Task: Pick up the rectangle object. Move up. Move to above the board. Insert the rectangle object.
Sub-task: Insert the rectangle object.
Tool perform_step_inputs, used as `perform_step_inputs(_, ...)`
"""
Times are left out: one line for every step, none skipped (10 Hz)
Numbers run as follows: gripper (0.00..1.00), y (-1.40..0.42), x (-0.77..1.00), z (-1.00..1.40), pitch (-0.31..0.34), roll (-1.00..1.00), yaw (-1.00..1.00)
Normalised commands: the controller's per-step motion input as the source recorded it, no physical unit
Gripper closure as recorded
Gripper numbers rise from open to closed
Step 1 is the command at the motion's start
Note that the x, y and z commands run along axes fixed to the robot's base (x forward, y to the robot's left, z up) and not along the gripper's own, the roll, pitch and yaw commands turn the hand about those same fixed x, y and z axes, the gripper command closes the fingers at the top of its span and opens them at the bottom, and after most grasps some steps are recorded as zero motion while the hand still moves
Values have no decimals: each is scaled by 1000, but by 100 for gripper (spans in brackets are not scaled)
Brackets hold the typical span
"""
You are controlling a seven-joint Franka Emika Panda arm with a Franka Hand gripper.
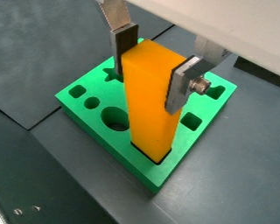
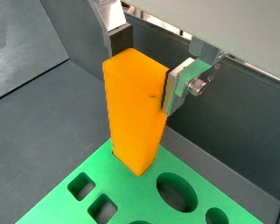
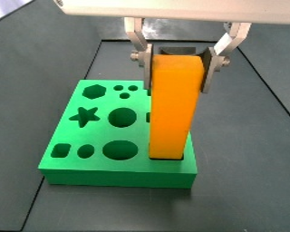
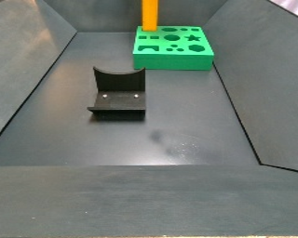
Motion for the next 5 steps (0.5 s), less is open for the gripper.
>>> perform_step_inputs(100, -26, 0, -120, -33, -131, 0)
perform_step_inputs(100, 0, 0, -140, -29, -116, 0)
perform_step_inputs(100, 0, 0, -166, -23, -109, 0)
perform_step_inputs(100, 0, 6, -240, -20, -110, 9)
perform_step_inputs(100, 0, 0, -266, -20, -100, 20)
